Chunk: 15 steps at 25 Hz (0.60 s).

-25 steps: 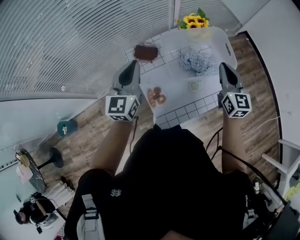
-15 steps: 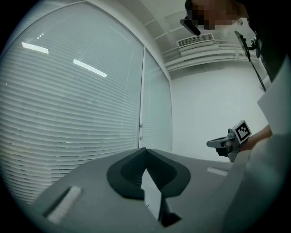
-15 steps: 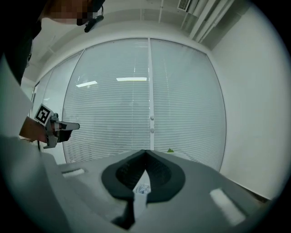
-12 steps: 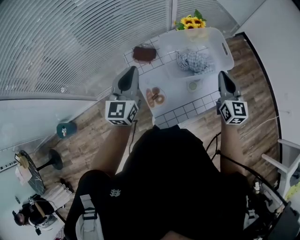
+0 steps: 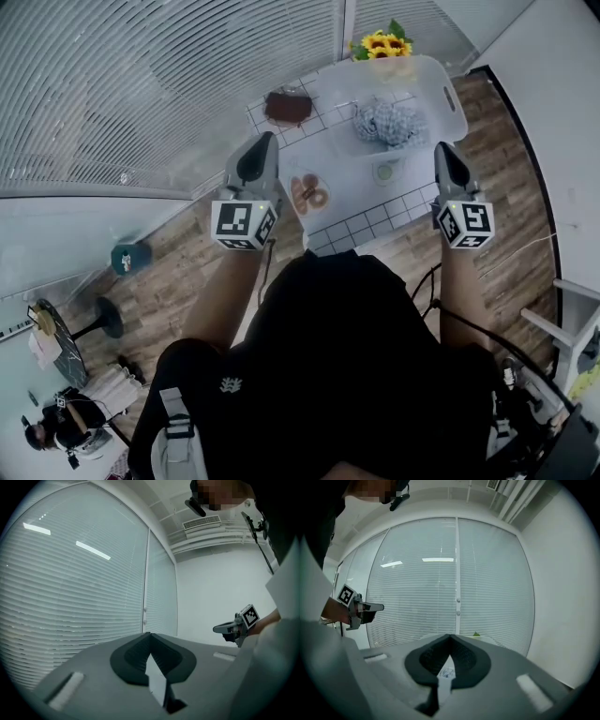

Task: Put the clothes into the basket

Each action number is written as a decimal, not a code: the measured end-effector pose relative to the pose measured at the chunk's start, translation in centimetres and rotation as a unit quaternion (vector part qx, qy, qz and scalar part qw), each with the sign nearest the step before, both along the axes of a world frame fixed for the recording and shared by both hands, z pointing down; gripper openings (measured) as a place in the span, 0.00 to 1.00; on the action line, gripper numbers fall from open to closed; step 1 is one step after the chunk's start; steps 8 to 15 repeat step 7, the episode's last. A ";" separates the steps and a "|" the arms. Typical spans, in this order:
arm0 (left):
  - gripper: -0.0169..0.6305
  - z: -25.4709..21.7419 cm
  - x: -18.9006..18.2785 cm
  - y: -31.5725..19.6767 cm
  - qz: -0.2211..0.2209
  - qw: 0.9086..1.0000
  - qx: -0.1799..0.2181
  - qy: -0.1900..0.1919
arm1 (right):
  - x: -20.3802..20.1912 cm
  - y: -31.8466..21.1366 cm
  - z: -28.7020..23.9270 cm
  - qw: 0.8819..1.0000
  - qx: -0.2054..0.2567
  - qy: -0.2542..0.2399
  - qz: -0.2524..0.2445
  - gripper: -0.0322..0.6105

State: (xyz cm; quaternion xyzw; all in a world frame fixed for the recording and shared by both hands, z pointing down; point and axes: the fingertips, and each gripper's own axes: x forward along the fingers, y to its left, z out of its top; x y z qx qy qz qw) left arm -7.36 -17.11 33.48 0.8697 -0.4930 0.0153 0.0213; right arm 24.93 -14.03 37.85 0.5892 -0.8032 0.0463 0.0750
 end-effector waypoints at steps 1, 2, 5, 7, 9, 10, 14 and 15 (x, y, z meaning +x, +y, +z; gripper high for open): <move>0.04 0.0 0.0 0.0 0.000 1.000 0.001 0.000 | 0.0 0.0 0.0 1.000 0.000 0.001 0.000 0.05; 0.04 -0.1 0.0 0.0 0.001 1.000 0.001 0.001 | 0.0 0.0 -0.1 1.000 0.000 0.002 0.000 0.05; 0.04 -0.3 0.0 0.0 0.001 1.000 0.003 0.002 | 0.0 0.1 -0.1 1.000 0.000 0.003 0.001 0.05; 0.04 -0.4 0.0 0.0 0.002 1.000 0.004 0.003 | 0.0 0.1 -0.2 1.000 0.000 0.004 0.002 0.05; 0.04 -0.4 0.0 0.0 0.002 1.000 0.004 0.003 | 0.0 0.1 -0.2 1.000 0.000 0.004 0.002 0.05; 0.04 -0.4 0.0 0.0 0.002 1.000 0.004 0.003 | 0.0 0.1 -0.2 1.000 0.000 0.004 0.002 0.05; 0.04 -0.4 0.0 0.0 0.002 1.000 0.004 0.003 | 0.0 0.1 -0.2 1.000 0.000 0.004 0.002 0.05; 0.04 -0.4 0.0 0.0 0.002 1.000 0.004 0.003 | 0.0 0.1 -0.2 1.000 0.000 0.004 0.002 0.05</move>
